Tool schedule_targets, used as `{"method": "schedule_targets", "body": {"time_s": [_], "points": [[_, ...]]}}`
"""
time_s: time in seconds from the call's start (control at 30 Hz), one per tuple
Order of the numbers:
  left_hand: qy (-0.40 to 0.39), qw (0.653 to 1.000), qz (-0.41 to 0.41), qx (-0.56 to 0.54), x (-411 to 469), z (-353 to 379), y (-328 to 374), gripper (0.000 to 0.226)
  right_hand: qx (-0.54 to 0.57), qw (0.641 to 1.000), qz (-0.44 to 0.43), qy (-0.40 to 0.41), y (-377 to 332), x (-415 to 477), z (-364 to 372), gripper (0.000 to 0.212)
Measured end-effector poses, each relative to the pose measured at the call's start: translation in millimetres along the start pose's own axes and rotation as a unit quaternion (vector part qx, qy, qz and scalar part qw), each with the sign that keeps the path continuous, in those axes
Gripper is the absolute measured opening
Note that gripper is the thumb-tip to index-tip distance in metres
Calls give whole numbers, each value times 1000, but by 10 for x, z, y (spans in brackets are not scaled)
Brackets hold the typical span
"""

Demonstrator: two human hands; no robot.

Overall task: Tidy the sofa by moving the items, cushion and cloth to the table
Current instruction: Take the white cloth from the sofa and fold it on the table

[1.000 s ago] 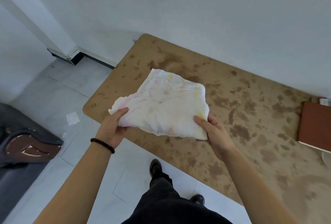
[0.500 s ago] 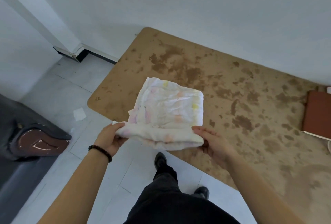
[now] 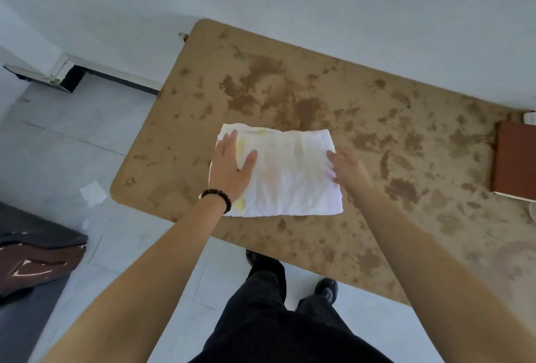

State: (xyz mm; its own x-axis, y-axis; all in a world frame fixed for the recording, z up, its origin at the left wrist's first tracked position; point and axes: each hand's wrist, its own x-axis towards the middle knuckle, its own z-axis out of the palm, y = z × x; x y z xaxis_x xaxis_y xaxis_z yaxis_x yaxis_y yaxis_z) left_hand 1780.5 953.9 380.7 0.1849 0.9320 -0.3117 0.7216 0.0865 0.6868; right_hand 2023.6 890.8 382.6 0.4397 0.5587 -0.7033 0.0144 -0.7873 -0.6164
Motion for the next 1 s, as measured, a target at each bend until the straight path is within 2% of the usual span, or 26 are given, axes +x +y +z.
{"method": "schedule_targets", "body": {"time_s": [0.03, 0.1, 0.17, 0.23, 0.33, 0.43, 0.5, 0.63, 0.73, 0.87, 0.93, 1.0], "points": [[-42, 991, 61, 108, -5, 116, -165, 72, -56, 998, -17, 14, 84, 1, 58, 55], [-147, 950, 109, 252, -37, 272, -395, 75, -108, 994, -12, 24, 240, 33, 162, 68], [-215, 916, 118, 317, -35, 361, -567, 86, -108, 993, 37, 22, 345, 75, 246, 81], [-224, 900, 131, 351, 20, 414, -658, 101, -102, 992, 65, 31, 389, 122, 297, 88], [-217, 893, 130, 373, 158, 458, -692, 116, -108, 990, 84, 45, 390, 192, 281, 91], [-212, 892, 135, 376, 198, 468, -672, 118, -35, 991, 127, 1, 407, 221, 197, 88], [-219, 895, 133, 365, 187, 433, -673, 115, 11, 989, 141, -43, 401, 163, 131, 77], [-236, 905, 124, 332, 97, 322, -645, 97, 42, 993, 85, -75, 403, -29, 3, 50], [-244, 905, 129, 323, -79, 279, -624, 84, 5, 993, 59, -102, 551, -146, -121, 54], [-261, 899, 141, 321, -437, 384, -585, 83, -14, 993, 59, -103, 805, -240, -322, 56], [-240, 905, 138, 322, -620, 514, -570, 75, -8, 991, 75, -108, 948, -264, -385, 57], [-178, 935, 95, 291, -806, 661, -543, 75, 7, 986, 113, -119, 1057, -321, -392, 62]]}}
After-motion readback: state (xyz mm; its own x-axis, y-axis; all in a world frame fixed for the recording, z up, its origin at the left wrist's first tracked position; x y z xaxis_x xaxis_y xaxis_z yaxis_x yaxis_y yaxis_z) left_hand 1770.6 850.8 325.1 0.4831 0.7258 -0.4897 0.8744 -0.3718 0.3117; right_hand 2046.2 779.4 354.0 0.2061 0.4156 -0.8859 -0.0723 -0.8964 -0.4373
